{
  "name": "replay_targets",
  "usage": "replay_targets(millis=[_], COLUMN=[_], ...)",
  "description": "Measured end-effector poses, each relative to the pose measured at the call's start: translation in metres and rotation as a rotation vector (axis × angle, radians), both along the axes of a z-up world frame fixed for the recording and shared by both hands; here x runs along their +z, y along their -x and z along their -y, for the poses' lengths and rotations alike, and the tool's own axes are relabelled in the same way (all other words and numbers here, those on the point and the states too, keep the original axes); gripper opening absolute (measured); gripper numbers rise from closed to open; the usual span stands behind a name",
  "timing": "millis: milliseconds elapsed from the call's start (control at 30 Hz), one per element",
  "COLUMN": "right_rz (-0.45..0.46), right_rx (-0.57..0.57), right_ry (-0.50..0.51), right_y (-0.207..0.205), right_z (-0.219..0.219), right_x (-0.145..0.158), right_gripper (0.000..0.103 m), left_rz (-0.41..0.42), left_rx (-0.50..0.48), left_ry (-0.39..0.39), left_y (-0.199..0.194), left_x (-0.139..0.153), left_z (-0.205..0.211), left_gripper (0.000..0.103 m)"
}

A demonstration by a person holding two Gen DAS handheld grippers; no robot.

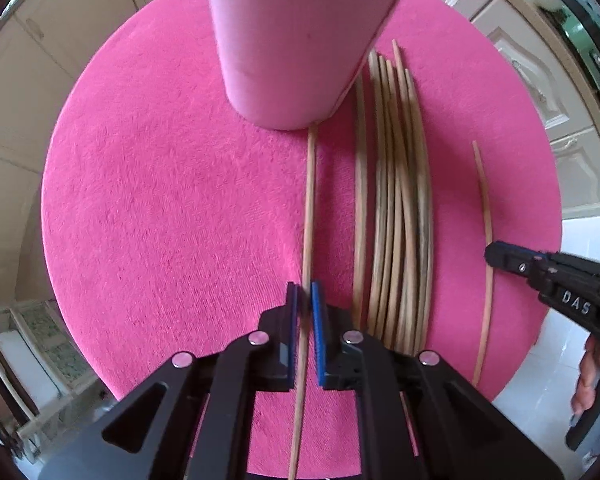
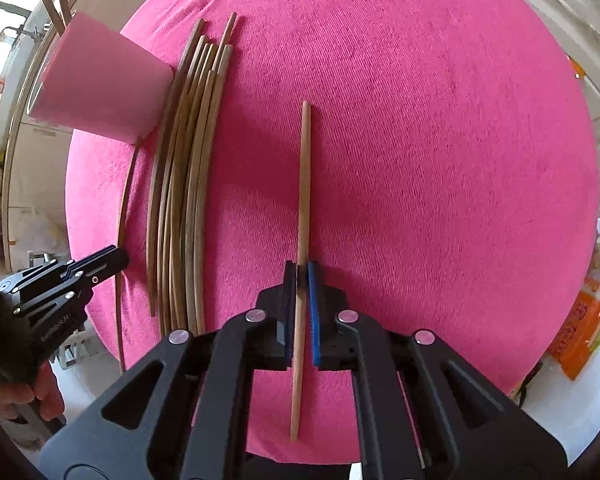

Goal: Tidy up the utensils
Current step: 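Close the left gripper on a chopstick while the right gripper grasps another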

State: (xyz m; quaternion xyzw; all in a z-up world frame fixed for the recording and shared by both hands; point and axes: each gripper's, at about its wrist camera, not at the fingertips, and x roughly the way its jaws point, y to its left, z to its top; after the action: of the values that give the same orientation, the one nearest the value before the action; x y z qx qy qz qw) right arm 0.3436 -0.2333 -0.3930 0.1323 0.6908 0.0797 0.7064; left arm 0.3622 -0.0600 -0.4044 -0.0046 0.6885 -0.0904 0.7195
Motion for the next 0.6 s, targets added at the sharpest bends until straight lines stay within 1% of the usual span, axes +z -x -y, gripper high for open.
replay_targets(millis=[133, 167, 233, 333, 367, 467, 600], right_rz=[-0.001, 0.000, 0.006, 0.014, 0.017, 0.043, 0.077], right_rx=[-0.010, -0.009, -0.008, -0.007, -0.007, -0.009, -0.004], right_ry=[-0.010, -0.010, -0.013, -0.021, -0.026, -0.043, -0.062], right_y=[0.005, 0.002, 0.003, 0.006, 0.008, 0.012, 0.015], right_z=[-0.001, 0.000, -0.002, 0.000, 0.008, 0.013, 0.013], right_x=[-0.002, -0.004, -0.005, -0.003, -0.001, 0.006, 0.018], right_gripper=[0.006, 0.006, 0.006, 0.006, 0.006, 0.006, 0.006], left_rz=[-0.047, -0.051, -0.046, -0.011, 0.006, 0.047, 0.107], left_rx=[0.049, 0.059, 0.073, 0.063, 0.056, 0.042, 0.007], left_ry=[0.023, 0.033, 0.059, 0.079, 0.092, 0.112, 0.140], left_y=[0.006, 0.011, 0.015, 0.020, 0.022, 0.029, 0.037], left_x=[-0.012, -0.019, -0.018, -0.011, -0.008, 0.003, 0.018], left_z=[-0.019, -0.024, -0.030, -0.032, -0.035, -0.035, -0.032], left_gripper=[0.005, 0.005, 0.005, 0.005, 0.005, 0.005, 0.005])
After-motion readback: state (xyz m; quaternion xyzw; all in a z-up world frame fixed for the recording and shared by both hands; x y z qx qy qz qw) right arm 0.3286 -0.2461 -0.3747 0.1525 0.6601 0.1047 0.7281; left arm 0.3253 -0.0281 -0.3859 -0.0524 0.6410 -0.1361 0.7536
